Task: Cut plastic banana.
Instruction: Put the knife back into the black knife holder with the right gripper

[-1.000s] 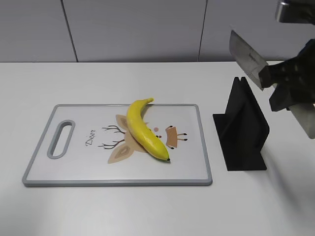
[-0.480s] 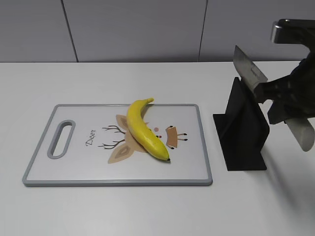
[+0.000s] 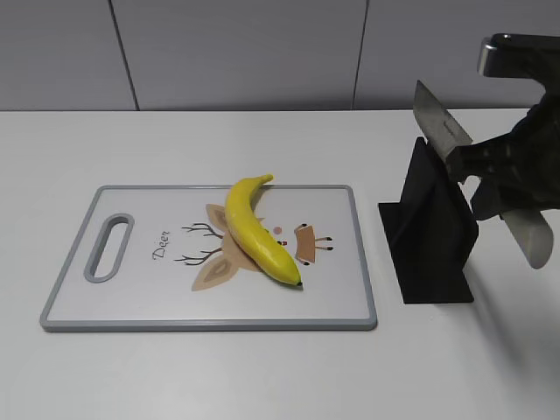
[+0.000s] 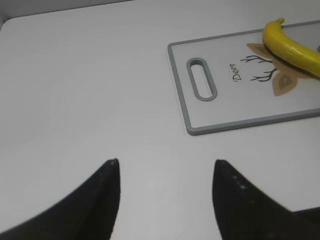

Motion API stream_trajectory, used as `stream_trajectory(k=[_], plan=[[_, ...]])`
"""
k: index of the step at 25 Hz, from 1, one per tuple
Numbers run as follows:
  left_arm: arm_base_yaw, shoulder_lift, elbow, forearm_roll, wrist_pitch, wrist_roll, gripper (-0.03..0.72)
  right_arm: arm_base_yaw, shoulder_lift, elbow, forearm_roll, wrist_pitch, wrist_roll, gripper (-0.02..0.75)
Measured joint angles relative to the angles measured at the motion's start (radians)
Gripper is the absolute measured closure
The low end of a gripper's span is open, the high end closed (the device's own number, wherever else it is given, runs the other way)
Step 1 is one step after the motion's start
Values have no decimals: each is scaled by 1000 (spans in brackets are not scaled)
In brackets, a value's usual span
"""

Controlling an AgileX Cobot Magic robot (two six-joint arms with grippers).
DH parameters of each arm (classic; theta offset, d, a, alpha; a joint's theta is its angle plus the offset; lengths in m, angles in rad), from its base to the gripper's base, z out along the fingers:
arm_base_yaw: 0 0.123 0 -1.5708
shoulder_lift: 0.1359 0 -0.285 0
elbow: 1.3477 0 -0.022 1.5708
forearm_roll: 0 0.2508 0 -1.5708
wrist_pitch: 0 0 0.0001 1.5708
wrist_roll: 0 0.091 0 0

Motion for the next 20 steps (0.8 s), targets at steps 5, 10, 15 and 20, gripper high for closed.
stream_trajectory(k=[5,10,15,20], plan=[[0,-1,28,2,-63,-2,115,0,35,0,0,-11,1,562],[0,-1,29,2,-70,-5,115,0,77,0,-1,-41,1,562],[0,-1,29,2,-73,-6,115,0,110,0,-1,-47,2,562],[0,-1,29,2,-74,-6,115,0,130,-1,-1,-50,3,562]])
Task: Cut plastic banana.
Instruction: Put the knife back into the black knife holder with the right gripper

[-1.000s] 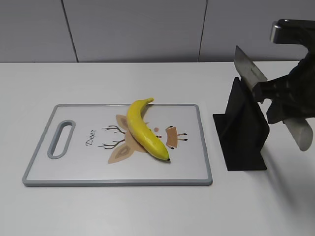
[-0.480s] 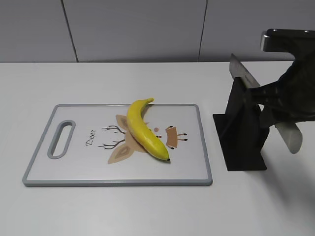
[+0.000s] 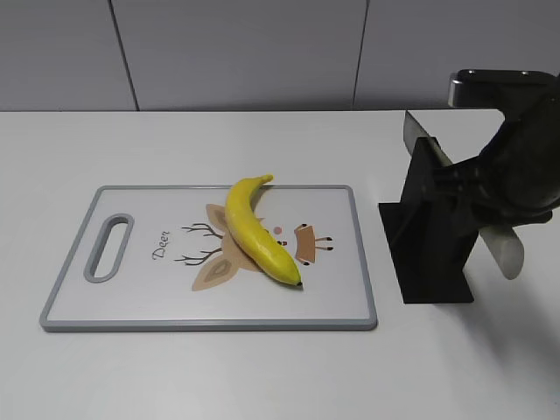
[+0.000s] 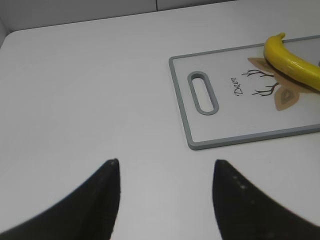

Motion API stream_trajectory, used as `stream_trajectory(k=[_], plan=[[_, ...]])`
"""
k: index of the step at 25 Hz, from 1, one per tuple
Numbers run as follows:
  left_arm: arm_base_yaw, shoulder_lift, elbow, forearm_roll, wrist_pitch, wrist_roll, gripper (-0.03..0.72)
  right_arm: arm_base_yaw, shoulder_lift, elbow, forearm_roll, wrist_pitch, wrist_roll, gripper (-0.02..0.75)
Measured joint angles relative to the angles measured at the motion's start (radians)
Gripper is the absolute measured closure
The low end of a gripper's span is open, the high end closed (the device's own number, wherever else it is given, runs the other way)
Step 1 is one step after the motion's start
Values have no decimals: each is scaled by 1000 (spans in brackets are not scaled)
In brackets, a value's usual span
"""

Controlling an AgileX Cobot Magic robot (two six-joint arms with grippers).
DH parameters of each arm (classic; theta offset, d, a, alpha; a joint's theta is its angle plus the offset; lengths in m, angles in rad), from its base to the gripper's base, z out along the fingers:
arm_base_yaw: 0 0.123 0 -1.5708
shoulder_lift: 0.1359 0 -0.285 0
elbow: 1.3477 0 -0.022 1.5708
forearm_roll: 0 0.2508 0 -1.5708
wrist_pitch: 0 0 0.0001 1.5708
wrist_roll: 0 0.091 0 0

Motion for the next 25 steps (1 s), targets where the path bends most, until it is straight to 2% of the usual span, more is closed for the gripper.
stream_trajectory(k=[5,7,12,14,19,25], plan=[[0,0,0,0,0,0,115,0,5,-2,-1,0,1,562],[0,0,0,0,0,0,115,0,5,-2,-1,0,1,535],[0,0,0,0,0,0,115,4,5,-2,14,-19,-5,283],[0,0,0,0,0,0,115,4,11,0,7,-21,-10,214],[0,0,0,1,0,0,115,3,-67,0,-14,6,-43,176],[0,0,0,1,0,0,115,3,-229,0,1,135,-223,172]])
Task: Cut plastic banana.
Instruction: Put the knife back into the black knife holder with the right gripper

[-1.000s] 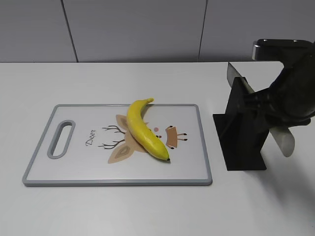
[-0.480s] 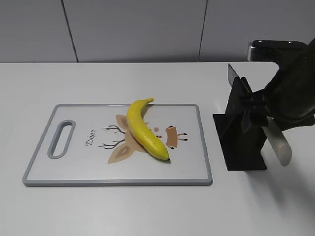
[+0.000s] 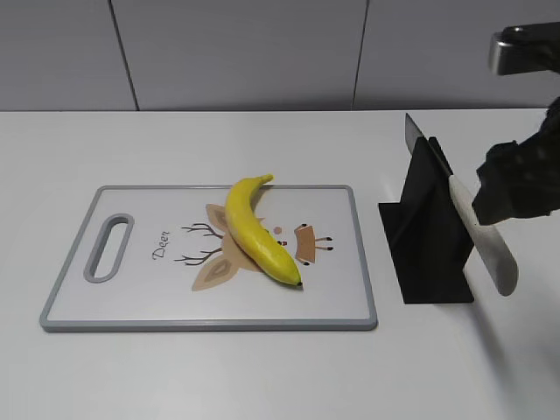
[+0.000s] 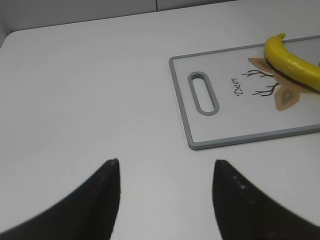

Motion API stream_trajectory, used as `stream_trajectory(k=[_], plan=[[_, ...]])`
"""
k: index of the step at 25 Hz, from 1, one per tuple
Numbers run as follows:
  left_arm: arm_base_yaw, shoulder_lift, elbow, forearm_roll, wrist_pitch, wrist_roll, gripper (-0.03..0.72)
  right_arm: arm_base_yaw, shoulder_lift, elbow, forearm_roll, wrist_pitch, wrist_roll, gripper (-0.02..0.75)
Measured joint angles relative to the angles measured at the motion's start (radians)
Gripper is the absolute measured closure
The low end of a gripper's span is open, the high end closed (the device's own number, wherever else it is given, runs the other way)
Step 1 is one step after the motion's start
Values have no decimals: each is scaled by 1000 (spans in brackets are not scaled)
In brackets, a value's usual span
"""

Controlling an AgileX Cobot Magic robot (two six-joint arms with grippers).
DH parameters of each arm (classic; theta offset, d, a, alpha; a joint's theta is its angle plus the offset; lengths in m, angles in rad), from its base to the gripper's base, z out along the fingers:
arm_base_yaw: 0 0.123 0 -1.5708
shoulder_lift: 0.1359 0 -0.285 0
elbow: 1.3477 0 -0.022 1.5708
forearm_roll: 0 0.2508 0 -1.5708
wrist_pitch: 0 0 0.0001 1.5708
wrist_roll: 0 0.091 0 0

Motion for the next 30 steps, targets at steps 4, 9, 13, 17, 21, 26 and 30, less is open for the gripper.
stream_trajectory(k=[4,9,13,17,21,26,30], plan=[[0,0,0,0,0,0,115,0,-116,10,19,39,-71,172],[0,0,0,0,0,0,115,0,-256,112,36,53,-181,172],[0,0,0,0,0,0,115,0,-397,235,70,57,-244,172],[0,0,0,0,-1,0,115,0,-553,324,87,60,-283,172],[0,0,0,0,-1,0,115,0,-706,388,91,65,-309,172],[0,0,0,0,-2,0,115,0,-847,397,106,74,-341,172],[0,0,0,0,-3,0,115,0,-945,422,118,128,-352,172]])
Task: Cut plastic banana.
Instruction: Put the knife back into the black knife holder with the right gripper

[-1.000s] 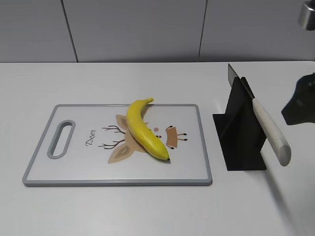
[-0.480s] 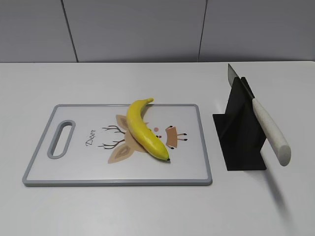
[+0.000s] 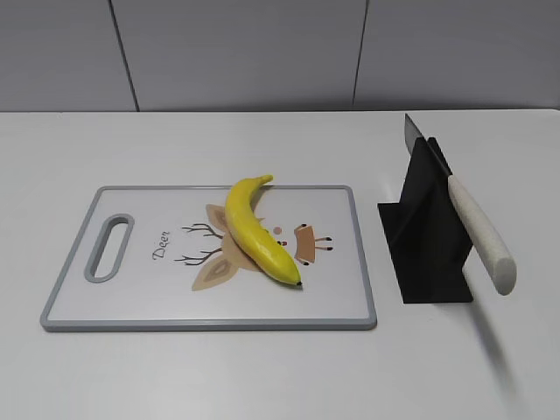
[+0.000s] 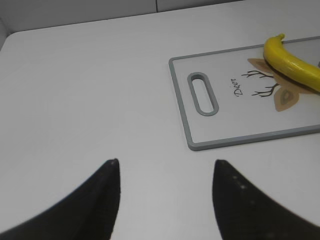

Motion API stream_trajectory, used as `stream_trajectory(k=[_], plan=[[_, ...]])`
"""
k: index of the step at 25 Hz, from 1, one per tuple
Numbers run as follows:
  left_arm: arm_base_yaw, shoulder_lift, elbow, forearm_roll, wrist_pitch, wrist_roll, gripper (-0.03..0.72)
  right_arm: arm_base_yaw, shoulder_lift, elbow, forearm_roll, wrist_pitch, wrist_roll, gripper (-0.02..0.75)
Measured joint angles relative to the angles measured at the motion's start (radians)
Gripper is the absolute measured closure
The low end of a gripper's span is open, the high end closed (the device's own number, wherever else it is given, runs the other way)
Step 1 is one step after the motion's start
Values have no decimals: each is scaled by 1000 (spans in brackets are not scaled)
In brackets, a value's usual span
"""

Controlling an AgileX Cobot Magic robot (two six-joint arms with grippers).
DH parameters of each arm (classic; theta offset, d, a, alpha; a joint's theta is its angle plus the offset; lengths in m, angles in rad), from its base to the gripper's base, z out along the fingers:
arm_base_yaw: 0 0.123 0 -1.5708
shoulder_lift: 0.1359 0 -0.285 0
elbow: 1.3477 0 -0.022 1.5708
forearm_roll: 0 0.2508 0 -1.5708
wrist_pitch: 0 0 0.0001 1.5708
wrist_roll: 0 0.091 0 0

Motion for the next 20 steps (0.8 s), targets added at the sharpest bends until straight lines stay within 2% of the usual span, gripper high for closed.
stream_trajectory(k=[12,20], plan=[[0,0,0,0,0,0,115,0,-319,6,3,17,-4,172],[2,0,0,0,-3,0,115,0,-349,7,-2,20,-6,172]])
